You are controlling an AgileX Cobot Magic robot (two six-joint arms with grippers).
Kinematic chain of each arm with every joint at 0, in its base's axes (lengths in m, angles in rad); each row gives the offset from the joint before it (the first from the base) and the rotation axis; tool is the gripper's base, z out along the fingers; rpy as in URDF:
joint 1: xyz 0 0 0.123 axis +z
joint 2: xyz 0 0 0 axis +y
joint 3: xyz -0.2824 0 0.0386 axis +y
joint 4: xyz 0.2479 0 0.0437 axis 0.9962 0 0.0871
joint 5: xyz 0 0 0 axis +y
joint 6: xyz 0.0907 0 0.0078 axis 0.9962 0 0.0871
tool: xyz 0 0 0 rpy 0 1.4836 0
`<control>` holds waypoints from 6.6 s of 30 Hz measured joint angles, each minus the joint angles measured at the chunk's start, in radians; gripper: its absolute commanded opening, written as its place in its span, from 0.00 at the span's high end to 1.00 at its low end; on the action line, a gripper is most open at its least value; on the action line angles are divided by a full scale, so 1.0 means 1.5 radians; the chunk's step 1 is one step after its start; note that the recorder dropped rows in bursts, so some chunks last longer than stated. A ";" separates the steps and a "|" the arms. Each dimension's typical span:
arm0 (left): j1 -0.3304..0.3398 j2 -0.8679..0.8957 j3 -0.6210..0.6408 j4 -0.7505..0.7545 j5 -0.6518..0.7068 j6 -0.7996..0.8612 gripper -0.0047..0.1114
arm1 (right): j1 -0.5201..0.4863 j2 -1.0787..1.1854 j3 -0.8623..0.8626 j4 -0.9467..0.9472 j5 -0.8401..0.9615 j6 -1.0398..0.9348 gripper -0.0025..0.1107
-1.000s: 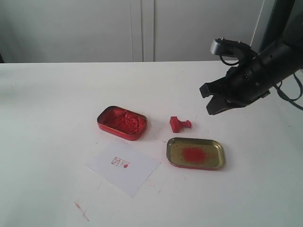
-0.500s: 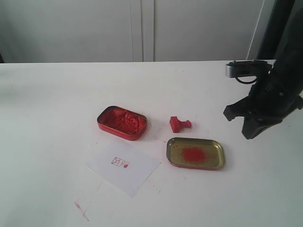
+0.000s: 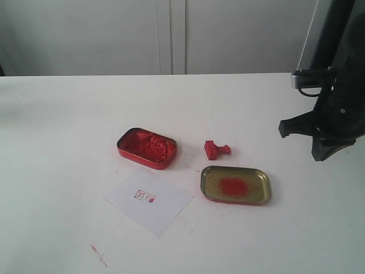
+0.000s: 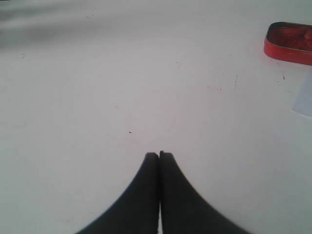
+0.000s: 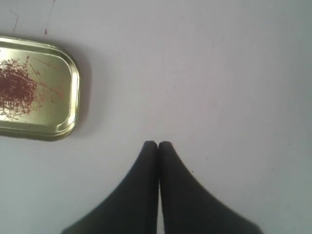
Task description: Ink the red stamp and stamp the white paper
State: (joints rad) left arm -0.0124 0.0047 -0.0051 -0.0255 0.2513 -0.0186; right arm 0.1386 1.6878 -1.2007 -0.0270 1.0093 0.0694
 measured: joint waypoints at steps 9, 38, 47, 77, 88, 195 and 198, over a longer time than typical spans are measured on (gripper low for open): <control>0.000 0.000 0.000 0.000 0.000 0.000 0.96 | 0.000 -0.090 0.096 0.000 -0.092 0.011 0.98; 0.000 0.000 0.000 0.000 -0.001 0.000 0.96 | 0.000 -0.639 0.447 -0.003 -0.204 0.011 0.98; 0.000 0.000 0.000 0.000 -0.001 0.000 0.96 | 0.000 -0.891 0.487 -0.003 -0.254 0.011 0.98; 0.000 0.000 0.000 0.000 -0.001 0.000 0.96 | 0.000 -0.948 0.525 -0.003 -0.270 0.012 0.98; 0.000 0.000 0.000 0.000 -0.001 0.000 0.96 | 0.000 -0.990 0.575 -0.003 -0.290 0.012 0.98; 0.000 0.000 0.000 0.000 -0.003 0.000 0.96 | -0.092 -1.122 0.797 -0.003 -0.430 0.012 0.98; 0.000 0.000 0.000 0.000 -0.003 0.000 0.96 | -0.092 -1.122 0.797 -0.003 -0.430 0.012 0.98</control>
State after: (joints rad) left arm -0.0124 0.0047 -0.0051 -0.0255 0.2473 -0.0186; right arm 0.0012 0.0045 -0.0055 -0.0313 0.3648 0.0869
